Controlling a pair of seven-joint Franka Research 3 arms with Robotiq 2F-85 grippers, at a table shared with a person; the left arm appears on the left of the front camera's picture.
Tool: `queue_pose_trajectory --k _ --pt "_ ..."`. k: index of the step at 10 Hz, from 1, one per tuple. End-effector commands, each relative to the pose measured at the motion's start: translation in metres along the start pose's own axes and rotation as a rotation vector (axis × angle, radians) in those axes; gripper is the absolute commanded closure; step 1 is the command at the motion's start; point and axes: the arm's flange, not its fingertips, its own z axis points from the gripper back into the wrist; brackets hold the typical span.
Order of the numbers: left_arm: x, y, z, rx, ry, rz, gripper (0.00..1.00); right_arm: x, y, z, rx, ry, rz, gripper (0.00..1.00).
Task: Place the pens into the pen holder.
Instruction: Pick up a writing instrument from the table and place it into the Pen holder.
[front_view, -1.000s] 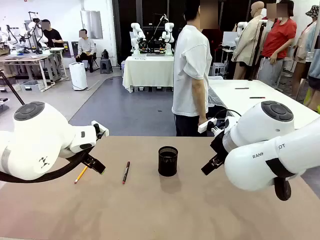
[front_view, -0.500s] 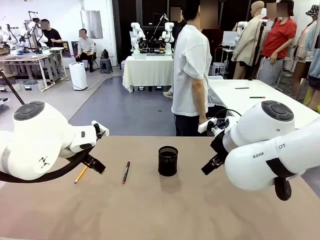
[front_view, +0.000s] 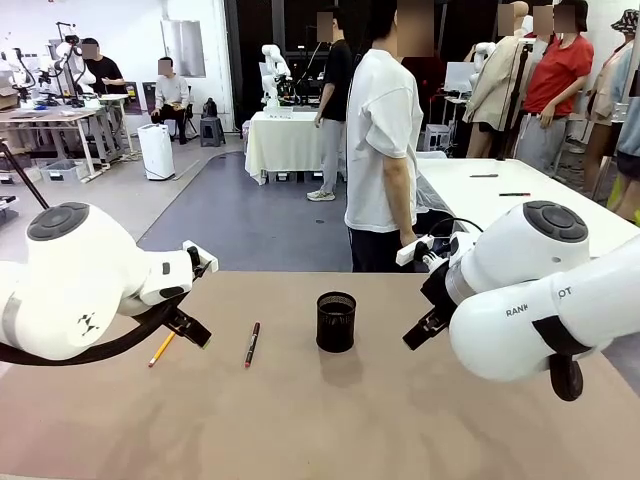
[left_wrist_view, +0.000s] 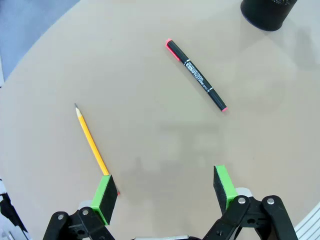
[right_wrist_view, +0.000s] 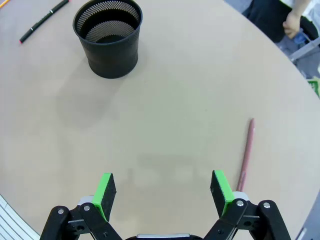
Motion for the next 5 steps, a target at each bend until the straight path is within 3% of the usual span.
queue_pose_trajectory --k 1,5 --pt "-0.0001 0.0005 0.0002 0.000 0.000 0.001 0.00 0.0000 0.0000 0.0000 0.000 0.000 -0.001 0.00" --pt "-0.0001 0.0005 0.0002 0.000 0.000 0.001 0.00 0.0000 0.0000 0.0000 0.000 0.000 -0.001 0.00"
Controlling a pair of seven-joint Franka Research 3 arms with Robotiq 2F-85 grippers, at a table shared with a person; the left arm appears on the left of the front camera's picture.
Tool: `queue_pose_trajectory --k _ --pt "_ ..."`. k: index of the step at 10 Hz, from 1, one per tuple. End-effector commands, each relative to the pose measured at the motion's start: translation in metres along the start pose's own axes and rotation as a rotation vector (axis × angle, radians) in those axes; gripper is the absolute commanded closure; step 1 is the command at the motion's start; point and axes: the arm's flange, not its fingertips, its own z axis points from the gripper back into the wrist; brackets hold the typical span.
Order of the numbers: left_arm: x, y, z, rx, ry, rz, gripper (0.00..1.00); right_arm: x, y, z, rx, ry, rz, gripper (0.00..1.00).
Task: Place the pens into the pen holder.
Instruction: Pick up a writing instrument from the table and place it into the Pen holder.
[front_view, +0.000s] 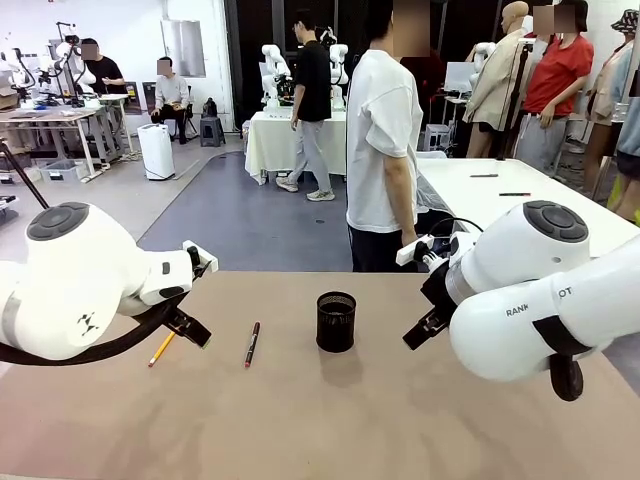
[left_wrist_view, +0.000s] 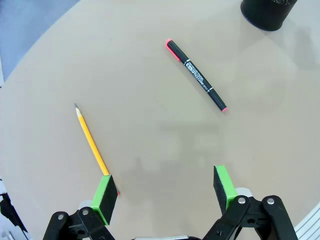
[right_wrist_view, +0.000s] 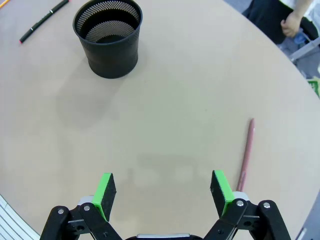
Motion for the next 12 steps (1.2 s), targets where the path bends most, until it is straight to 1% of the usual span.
queue_pose_trajectory --k 1,6,7,8,9,10,11,12 --pt "0.000 0.001 0.000 0.000 0.000 0.001 0.00 0.000 0.000 0.000 0.000 0.000 -0.001 0.00" --pt "0.000 0.000 0.000 0.000 0.000 0.000 0.00 0.000 0.000 0.000 0.000 0.000 0.000 0.00" --pt "0.004 -0.005 0.006 -0.095 0.061 -0.008 0.00 -0.002 0.002 0.001 0.074 0.052 -0.003 0.00" --pt "0.006 -0.009 0.011 -0.127 0.057 -0.012 0.00 -0.001 0.004 0.004 0.120 0.065 -0.017 0.00" --pt "0.011 -0.005 0.018 -0.177 0.062 -0.015 0.00 0.001 0.005 0.007 0.190 0.058 -0.025 0.00" --pt "0.014 -0.002 0.026 -0.229 0.075 0.001 0.00 0.002 0.007 0.010 0.234 0.060 -0.038 0.00" --pt "0.019 0.001 0.033 -0.287 0.045 0.001 0.00 0.010 0.004 0.016 0.299 0.050 -0.041 0.00" --pt "0.021 0.004 0.046 -0.359 0.012 -0.028 0.00 0.014 0.006 0.024 0.351 0.033 -0.046 0.00"
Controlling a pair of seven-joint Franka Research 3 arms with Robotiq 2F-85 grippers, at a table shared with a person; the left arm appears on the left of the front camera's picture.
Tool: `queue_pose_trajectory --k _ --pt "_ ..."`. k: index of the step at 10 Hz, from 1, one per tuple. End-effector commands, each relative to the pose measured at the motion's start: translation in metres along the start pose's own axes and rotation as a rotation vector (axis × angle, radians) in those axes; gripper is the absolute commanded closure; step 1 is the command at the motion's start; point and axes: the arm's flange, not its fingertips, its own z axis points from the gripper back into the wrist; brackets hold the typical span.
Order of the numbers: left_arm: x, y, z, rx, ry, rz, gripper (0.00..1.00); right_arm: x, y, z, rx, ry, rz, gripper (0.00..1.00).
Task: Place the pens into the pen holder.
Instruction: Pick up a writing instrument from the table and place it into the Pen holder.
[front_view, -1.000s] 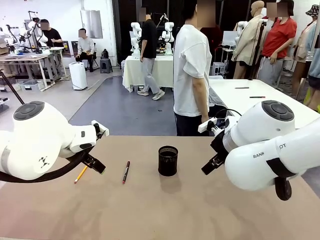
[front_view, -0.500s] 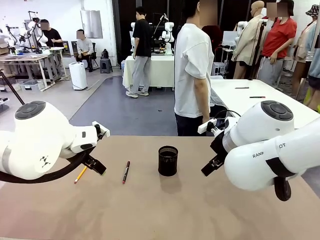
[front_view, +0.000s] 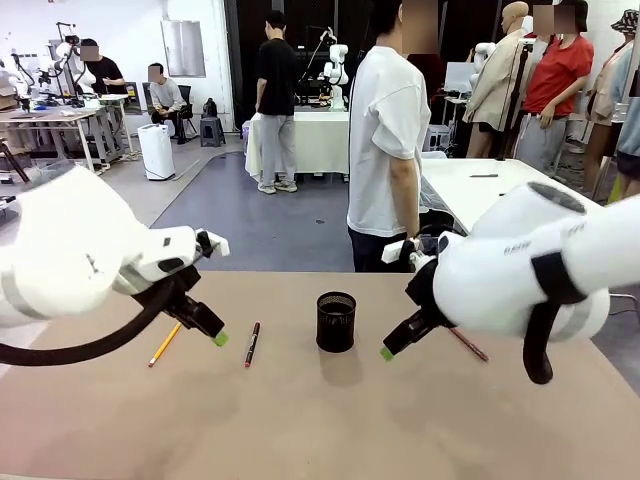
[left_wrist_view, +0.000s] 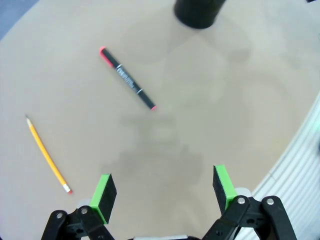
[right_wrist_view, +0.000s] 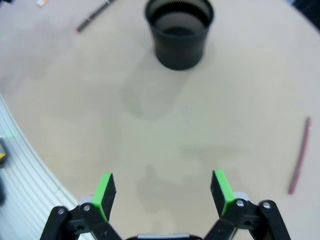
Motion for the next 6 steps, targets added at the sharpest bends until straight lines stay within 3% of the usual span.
queue_pose_trajectory --k 1,3,6 --pt "-0.004 0.016 0.027 -0.124 -0.076 -0.060 0.00 0.007 -0.016 0.021 0.110 -0.007 0.038 0.00" --pt "-0.010 0.026 0.054 -0.132 -0.185 -0.139 0.00 0.018 -0.023 0.055 0.190 -0.052 0.104 0.00" --pt "-0.020 0.036 0.092 -0.100 -0.240 -0.246 0.00 0.024 -0.044 0.100 0.217 -0.110 0.265 0.00"
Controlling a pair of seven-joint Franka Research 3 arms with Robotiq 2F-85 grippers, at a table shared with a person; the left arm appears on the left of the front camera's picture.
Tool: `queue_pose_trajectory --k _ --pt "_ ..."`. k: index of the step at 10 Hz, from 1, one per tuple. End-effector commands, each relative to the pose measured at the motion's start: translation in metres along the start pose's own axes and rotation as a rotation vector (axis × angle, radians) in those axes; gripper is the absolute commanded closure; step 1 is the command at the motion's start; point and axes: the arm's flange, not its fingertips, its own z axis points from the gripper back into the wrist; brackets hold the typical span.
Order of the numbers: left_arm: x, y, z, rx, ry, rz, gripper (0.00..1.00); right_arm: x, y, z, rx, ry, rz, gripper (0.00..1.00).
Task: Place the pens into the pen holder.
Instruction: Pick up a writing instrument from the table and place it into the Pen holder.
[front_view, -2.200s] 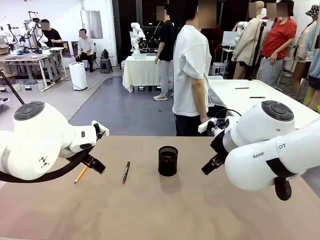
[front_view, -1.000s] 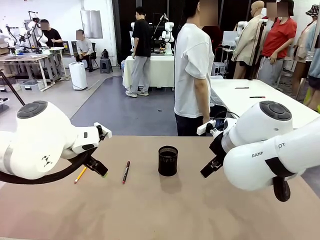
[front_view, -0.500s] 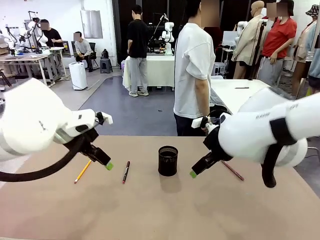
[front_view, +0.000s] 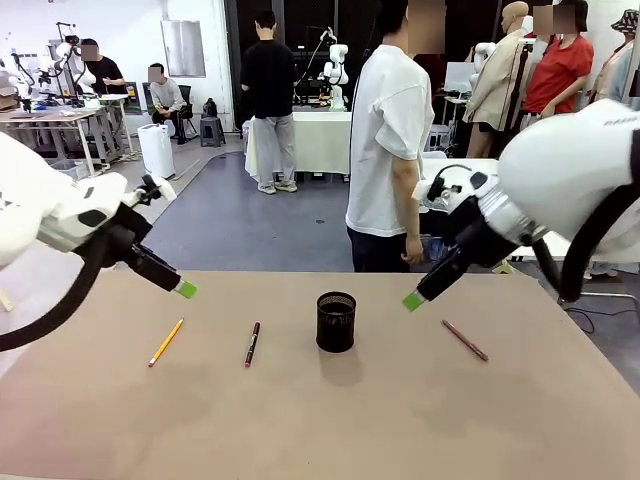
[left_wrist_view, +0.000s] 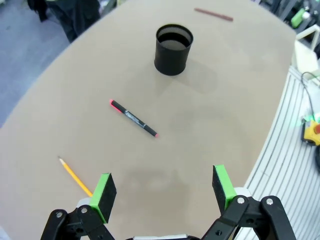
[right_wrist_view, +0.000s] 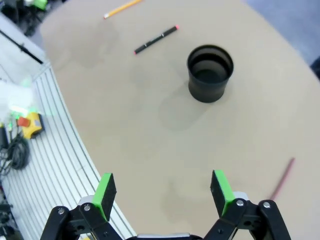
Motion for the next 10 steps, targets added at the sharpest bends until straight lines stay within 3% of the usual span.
queue_pose_trajectory --k 1,5,6,7,8,10 --pt "-0.013 0.005 0.011 0.001 0.016 -0.063 0.00 -0.002 -0.023 0.019 0.032 -0.050 0.047 0.00" --pt "-0.017 0.009 0.018 -0.024 0.040 -0.149 0.00 -0.024 -0.050 0.049 0.021 -0.154 0.074 0.00" --pt "-0.016 0.009 0.020 0.017 0.012 -0.156 0.00 -0.024 -0.054 0.049 0.002 -0.177 0.072 0.00" --pt "-0.013 0.010 0.018 -0.017 0.036 -0.112 0.00 -0.023 -0.042 0.031 -0.144 -0.223 0.008 0.00" --pt "-0.013 0.010 0.018 -0.017 0.036 -0.112 0.00 -0.023 -0.049 0.053 -0.005 -0.135 0.054 0.00" --pt "-0.013 0.010 0.018 -0.017 0.036 -0.112 0.00 -0.023 -0.049 0.053 -0.005 -0.135 0.054 0.00"
